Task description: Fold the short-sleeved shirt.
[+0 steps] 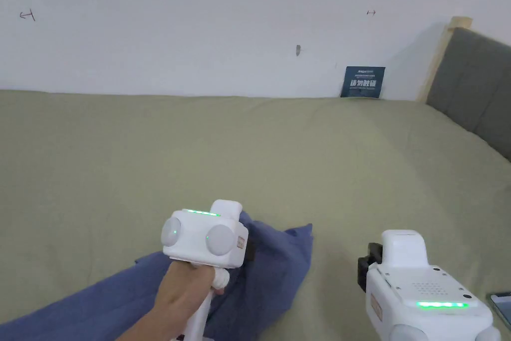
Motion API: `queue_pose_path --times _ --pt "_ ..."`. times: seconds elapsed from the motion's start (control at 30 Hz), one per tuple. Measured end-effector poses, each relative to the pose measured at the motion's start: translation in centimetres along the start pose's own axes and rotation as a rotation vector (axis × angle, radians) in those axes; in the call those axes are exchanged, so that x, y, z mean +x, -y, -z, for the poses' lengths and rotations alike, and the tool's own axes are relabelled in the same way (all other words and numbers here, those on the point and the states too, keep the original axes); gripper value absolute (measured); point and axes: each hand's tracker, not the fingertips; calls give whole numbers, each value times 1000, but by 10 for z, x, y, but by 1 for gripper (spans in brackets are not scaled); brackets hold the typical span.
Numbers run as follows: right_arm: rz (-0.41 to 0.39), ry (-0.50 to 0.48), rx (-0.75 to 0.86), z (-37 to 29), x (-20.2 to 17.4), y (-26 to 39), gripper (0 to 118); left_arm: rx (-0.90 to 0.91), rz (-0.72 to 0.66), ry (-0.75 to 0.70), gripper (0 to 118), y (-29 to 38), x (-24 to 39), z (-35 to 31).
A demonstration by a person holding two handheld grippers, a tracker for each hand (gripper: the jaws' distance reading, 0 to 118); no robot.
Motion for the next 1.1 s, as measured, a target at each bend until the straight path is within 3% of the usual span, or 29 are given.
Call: queue_pose_path --times 0.03,0.07,0.1,0.23,0.27,0.3,0.33,0.47,0.67,0.77,0.93,1.1 --pt "0 -5 2 -2 -2 -1 0 9 -3 11 62 1 -3 -6" --pt "0 -4 3 -4 -5 -1 0 22 -1 31 114 4 -6 -13" --pt "3 -8 7 -6 -7 -2 0 73 9 37 118 11 -7 -30" --pt "14 -39 14 -20 -23 -3 0 219 25 -80 89 31 -22 -97" --pt "13 -44 17 -25 -29 -3 0 262 32 -110 60 40 -27 -118" --pt "8 -57 20 -31 -33 -4 0 298 30 -147 22 49 -33 -136" --pt "4 -71 31 -38 -38 -4 0 333 33 -178 0 61 -39 -155" --pt "16 -106 77 -63 -60 -6 0 445 -23 -316 0 106 -71 -235" --pt "-31 -155 141 -90 -87 0 0 457 -105 -402 0 166 -125 -296" --pt "-64 -162 146 -94 -94 5 0 450 -129 -424 0 179 -141 -304" --pt "-51 -170 136 -89 -98 4 0 431 -161 -452 0 176 -163 -296" --pt "-58 -170 119 -78 -102 1 0 252 -231 -437 0 160 -206 -257"
